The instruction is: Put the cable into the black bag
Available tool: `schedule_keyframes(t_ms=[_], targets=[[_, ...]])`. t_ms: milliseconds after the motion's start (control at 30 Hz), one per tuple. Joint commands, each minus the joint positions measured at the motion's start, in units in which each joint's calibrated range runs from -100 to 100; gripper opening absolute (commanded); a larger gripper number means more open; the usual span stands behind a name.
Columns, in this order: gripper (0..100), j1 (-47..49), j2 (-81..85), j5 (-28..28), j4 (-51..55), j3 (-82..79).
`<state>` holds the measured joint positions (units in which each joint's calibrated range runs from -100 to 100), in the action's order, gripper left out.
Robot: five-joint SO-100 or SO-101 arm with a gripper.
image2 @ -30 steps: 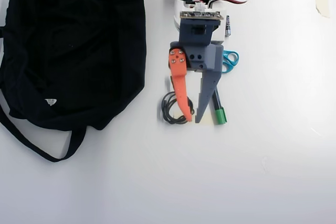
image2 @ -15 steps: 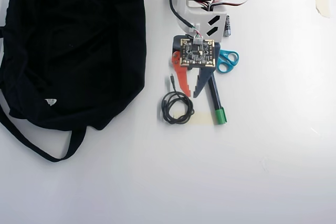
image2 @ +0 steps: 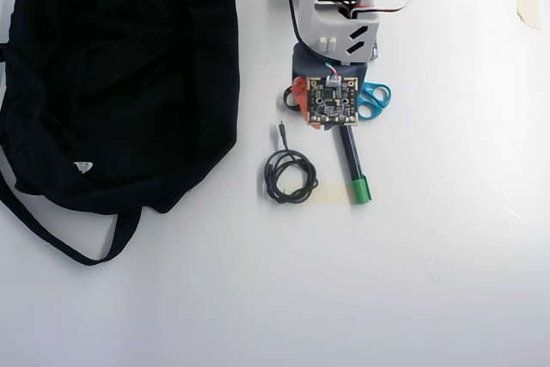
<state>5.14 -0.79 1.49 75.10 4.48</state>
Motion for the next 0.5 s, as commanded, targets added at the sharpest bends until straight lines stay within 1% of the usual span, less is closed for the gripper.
schedule_keyframes(t_ms=[0,167,467], targets=[[3,0.39,2.78,-0.28,0.44,-0.89],[3,0.39,3.2,-0.02,0.44,-4.21],[3,-0.28,2.12,0.24,0.1,-4.75]])
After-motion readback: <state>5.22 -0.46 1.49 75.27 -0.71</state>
